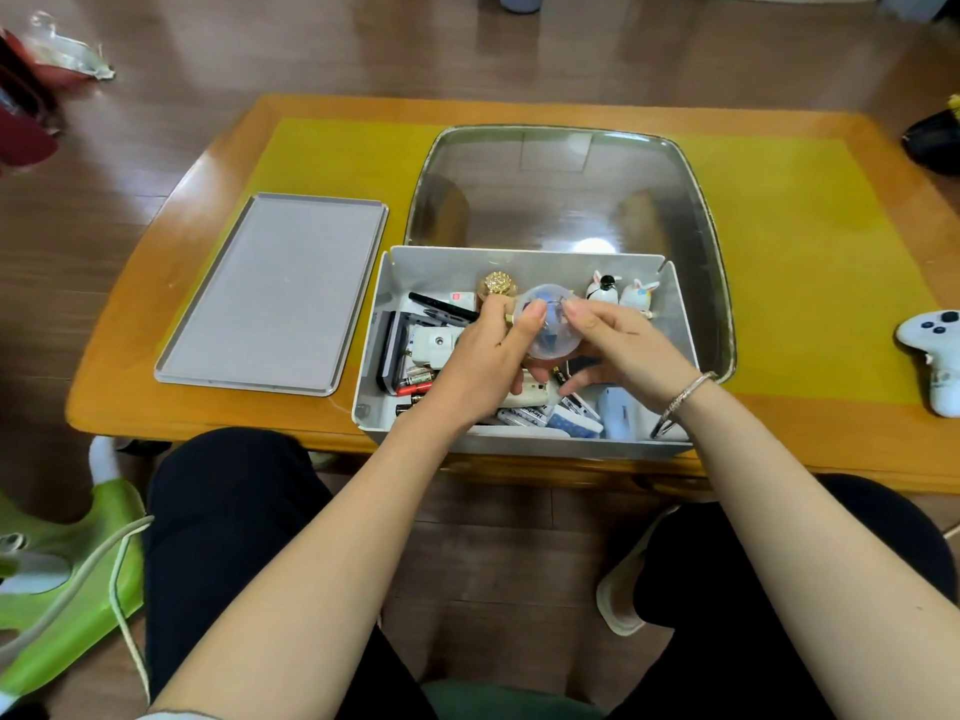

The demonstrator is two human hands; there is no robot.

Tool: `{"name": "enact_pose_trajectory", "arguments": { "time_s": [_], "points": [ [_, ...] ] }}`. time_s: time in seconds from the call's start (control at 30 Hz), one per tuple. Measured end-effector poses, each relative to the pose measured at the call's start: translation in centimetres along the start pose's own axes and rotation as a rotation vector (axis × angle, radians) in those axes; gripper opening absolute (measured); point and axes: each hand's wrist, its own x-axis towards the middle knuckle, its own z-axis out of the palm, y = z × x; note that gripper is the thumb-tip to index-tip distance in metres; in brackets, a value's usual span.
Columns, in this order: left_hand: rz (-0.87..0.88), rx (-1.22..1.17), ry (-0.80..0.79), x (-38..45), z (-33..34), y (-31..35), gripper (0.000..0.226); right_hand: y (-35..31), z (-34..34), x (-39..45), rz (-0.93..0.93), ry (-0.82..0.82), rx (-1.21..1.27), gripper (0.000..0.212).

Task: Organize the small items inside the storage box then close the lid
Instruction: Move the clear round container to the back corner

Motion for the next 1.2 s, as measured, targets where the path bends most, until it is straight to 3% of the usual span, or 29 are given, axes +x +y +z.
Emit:
{"name": "enact_pose_trajectory", "arguments": {
  "time_s": [0.1,0.27,0.37,0.53,0.6,0.67,0.73,0.77,0.87,1.0,1.2],
  "points": [
    [-0.072,-0.054,-0.047,0.3,0.4,0.1,0.042,0.1,0.2,0.1,-0.015,-0.025,0.081,0.037],
    [-0.104,-0.16,-0.208,0.4,0.5,0.3,0.031,0.3,0.0,0.1,-0.021,0.04,0.174,0.039],
    [-0.118,-0.202,-0.194,0.2,0.8,0.3,0.038,0.2,0.1,0.1,-0.013,0.068,0.206,0.04],
    [-0.169,0.008,-0.185,0.0,0.1,0.7,0.057,0.9,0.2,0.4,0.01,0.171,0.152,0.037],
    [-0.126,0.215,-0.101,0.1,-1.1,0.5,0.059,1.1,-0.2,0.2,0.031,0.221,0.125,0.035],
    [-0.07,0.589,0.187,0.4,-2.7,-0.4,0.052,1.3,-0.8,0.0,0.042,0.264,0.107,0.031],
    [-0.119,0.864,0.445,0.2,-4.4,-1.0,0.054,1.5,-1.1,-0.2,0.038,0.287,0.129,0.027],
    [-0.2,0.887,0.475,0.2,-5.1,-1.3,0.059,1.4,-1.1,-0.2,0.04,0.291,0.152,0.025],
    [-0.395,0.808,0.392,0.0,-6.6,-2.4,0.056,1.2,-1.1,-0.1,0.06,0.301,0.211,0.022],
    [-0.32,0.951,0.366,0.0,-7.1,-2.9,0.052,0.8,-1.2,0.3,0.058,0.321,0.203,0.024],
    [-0.268,0.98,0.393,0.6,-6.7,-3.2,0.058,0.8,-1.5,1.2,0.073,0.363,0.272,0.016]
  ]
}}
